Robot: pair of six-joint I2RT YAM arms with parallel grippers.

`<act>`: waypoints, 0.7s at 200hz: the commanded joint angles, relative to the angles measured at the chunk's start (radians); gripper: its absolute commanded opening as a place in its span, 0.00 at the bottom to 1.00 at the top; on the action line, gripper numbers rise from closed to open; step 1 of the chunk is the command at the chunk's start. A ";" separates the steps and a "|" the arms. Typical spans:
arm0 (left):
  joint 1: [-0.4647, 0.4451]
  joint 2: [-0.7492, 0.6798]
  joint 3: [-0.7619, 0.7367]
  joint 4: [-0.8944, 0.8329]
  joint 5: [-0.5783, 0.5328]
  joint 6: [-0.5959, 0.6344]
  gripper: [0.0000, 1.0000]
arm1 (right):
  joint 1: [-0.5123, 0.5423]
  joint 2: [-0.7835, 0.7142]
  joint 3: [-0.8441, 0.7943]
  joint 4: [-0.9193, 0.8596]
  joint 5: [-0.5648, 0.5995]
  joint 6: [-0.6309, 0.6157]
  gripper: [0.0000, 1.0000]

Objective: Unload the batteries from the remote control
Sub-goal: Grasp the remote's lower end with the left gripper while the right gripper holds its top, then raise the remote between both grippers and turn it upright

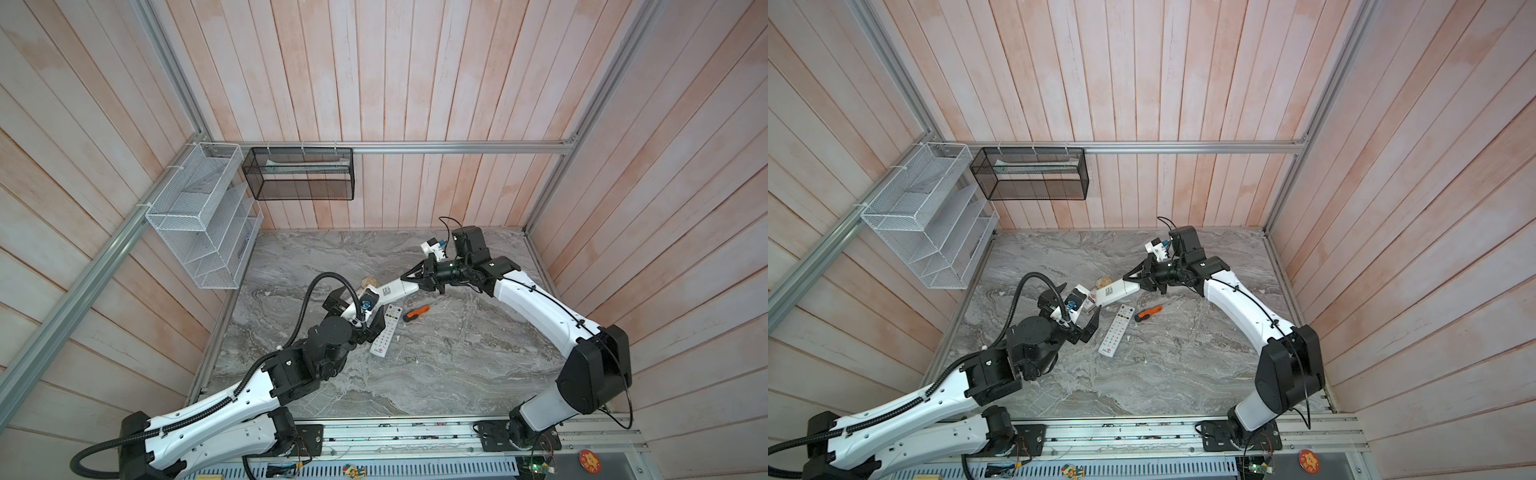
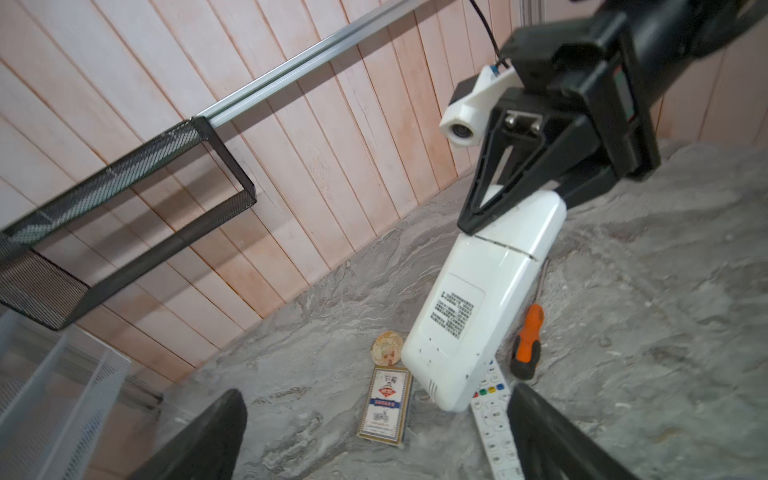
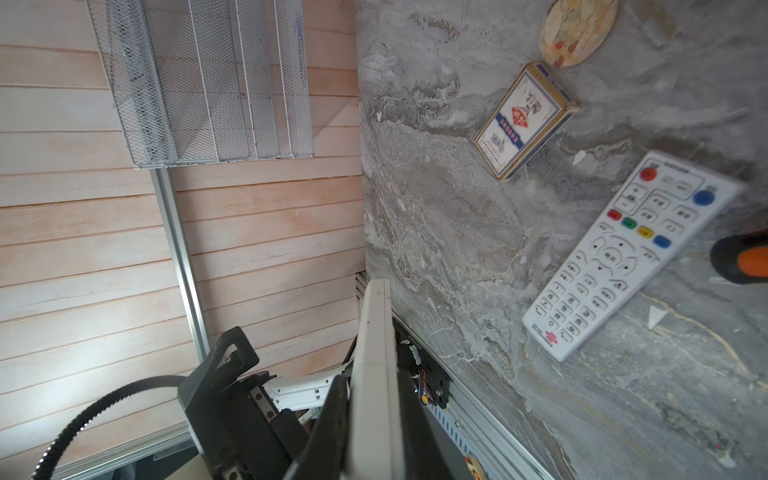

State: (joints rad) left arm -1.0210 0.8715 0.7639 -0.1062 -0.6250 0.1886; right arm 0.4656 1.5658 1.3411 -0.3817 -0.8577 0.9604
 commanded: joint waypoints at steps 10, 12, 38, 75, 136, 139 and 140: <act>0.051 -0.053 0.088 -0.134 0.002 -0.607 1.00 | -0.042 -0.049 0.022 0.031 0.019 -0.094 0.05; 0.056 -0.054 0.095 -0.147 0.006 -0.648 1.00 | -0.043 -0.051 0.022 0.032 0.018 -0.096 0.05; 0.371 -0.083 0.107 -0.227 0.386 -1.031 1.00 | -0.057 -0.077 0.020 0.115 -0.004 -0.106 0.05; 0.754 -0.052 -0.074 0.165 1.109 -1.406 1.00 | -0.058 -0.120 -0.022 0.305 -0.019 -0.042 0.05; 0.724 0.268 -0.016 0.622 1.469 -1.612 1.00 | -0.053 -0.056 0.014 0.532 -0.135 0.067 0.03; 0.720 0.276 -0.007 0.614 1.473 -1.606 1.00 | -0.053 -0.052 0.023 0.521 -0.139 0.057 0.03; 0.719 0.280 -0.004 0.611 1.474 -1.605 1.00 | -0.052 -0.051 0.024 0.518 -0.138 0.055 0.03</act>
State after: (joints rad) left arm -0.2649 1.1183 0.6724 0.3279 0.6567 -1.3388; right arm 0.4072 1.4681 1.2930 0.0658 -0.9195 1.0069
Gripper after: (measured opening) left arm 0.999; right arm 0.158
